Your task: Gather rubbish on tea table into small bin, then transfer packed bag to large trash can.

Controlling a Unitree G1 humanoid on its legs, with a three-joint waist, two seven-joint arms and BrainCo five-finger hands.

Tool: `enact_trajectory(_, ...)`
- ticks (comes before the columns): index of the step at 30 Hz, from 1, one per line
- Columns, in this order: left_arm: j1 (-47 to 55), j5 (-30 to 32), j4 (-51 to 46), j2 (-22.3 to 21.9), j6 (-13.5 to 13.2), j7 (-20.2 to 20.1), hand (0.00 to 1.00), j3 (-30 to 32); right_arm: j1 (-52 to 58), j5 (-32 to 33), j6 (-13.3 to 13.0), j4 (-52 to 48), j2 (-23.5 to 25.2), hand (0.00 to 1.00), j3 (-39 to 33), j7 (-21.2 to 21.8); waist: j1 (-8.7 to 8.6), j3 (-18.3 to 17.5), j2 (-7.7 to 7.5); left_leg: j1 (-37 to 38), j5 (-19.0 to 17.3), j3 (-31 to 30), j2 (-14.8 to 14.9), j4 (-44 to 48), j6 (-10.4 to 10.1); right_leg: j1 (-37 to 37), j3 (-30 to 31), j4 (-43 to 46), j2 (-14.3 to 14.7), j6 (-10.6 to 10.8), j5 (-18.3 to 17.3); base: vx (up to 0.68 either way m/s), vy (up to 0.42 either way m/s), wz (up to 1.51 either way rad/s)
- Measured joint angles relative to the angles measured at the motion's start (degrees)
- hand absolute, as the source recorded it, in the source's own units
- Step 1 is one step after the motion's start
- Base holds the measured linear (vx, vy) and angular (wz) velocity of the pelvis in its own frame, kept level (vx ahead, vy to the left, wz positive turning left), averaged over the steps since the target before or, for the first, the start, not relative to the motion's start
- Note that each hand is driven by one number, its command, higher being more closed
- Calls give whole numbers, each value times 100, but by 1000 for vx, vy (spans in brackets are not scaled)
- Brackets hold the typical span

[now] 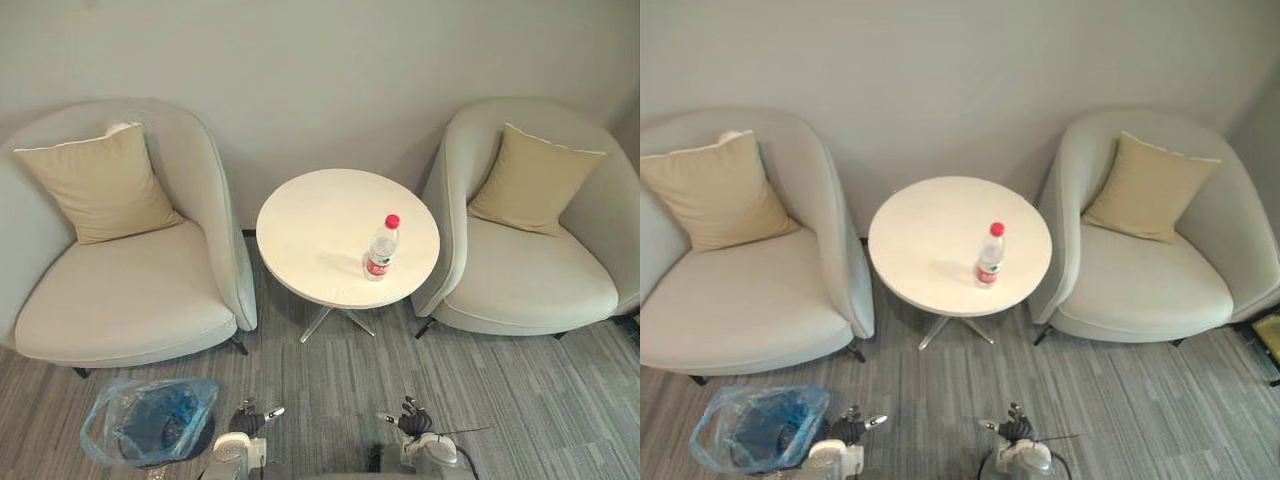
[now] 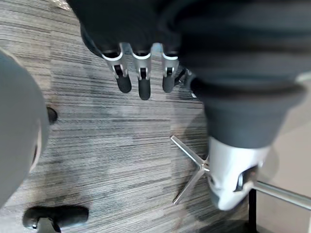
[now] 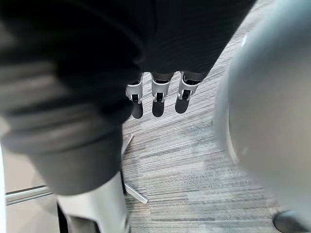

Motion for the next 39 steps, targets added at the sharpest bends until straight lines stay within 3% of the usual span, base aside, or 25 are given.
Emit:
enact_trajectory(2, 0, 46, -15, -123, 4, 0, 0, 114, -1, 1, -4, -27, -44, 0, -8, -10, -6, 10, 184, -206, 8, -151, 243, 559, -9, 252, -241, -143, 187, -122, -116, 187, -268, 37)
enact_trajectory(4, -31, 107, -114, -170, 9, -1, 0, 136, 40, 16, -3, -42, -68, 0, -3, -21, 6, 47, 237, -710, 136, -294, 572, 1864, -66, 582, -402, -301, 406, -242, -200, 157, -235, 23)
enact_trajectory(6, -7, 113, -170, -166, 5, 1, 0, 122, 98, 68, -6, -51, -39, 0, 0, -54, 44, 49, 186, -900, 406, -264, 721, 2509, -58, 938, -408, -487, 482, -323, -248, 164, -141, -5)
enact_trajectory(9, -23, 112, -239, -255, 7, -2, 0, 72, 109, 83, -9, -65, -47, 0, -12, -114, 24, 60, 144, -1045, 152, -93, 637, 2169, -143, 1076, -303, -730, 470, -336, -237, 139, -37, -14)
enact_trajectory(11, -71, 112, -250, -266, 4, -1, 0, 68, 60, 83, -2, -62, -15, 0, -25, -122, 50, 126, 39, -1133, 57, -130, 256, 1315, -146, 1081, -219, -746, 319, -309, -202, 124, 77, -21)
enact_trajectory(12, -77, 111, -241, -267, 7, 1, 0, 37, 60, 83, -4, -64, -16, 0, -29, -122, 46, 128, 48, -1102, 179, -155, 120, 833, -164, 1113, -185, -763, 287, -261, -190, 135, 145, -24)
enact_trajectory(13, -56, 103, -236, -268, 4, -3, 0, -97, 75, 81, -8, -40, -49, 0, -58, -122, 50, 118, 144, -1023, 661, -322, -46, 195, -115, 1168, -93, -828, 339, -144, -188, 139, 145, -18)
enact_trajectory(16, -66, 104, -170, -107, 2, 3, 0, -130, 125, 62, 18, -51, 114, 0, -64, -121, 44, 44, -116, -776, 708, -178, -268, -46, -15, 1334, 187, -1176, 181, 50, -90, 138, 133, -18)
enact_trajectory(20, -82, 112, -132, -69, 0, 3, 0, -107, 134, 58, 15, -56, 169, 0, 1, -128, 50, 62, -191, -583, 649, 24, -389, -178, 80, 1419, 311, -1356, 62, 120, -48, 73, 102, -19)
enact_trajectory(27, 10, 216, -106, -80, 7, 14, 0, -162, 350, -146, -46, -380, 88, 0, 39, -328, 46, -86, -93, -319, 724, 134, -420, -602, 53, 1474, 431, -1536, 106, 138, -39, 48, -10, -11)
enact_trajectory(32, 7, 271, -12, 14, 5, 49, 0, -407, 824, -598, -37, -1683, -258, 0, 233, -557, 14, -154, -68, -291, 821, 38, -418, -833, 39, 1446, 451, -1612, 165, 114, -24, 42, -41, 1)
enact_trajectory(39, 54, 444, 29, 270, -6, 27, 0, -774, 1023, -1121, -180, -3464, -570, 0, 205, -666, -11, -242, -215, -323, 907, 17, -418, -1028, 70, 1368, 603, -1841, 215, 66, 142, 2, -9, -10)
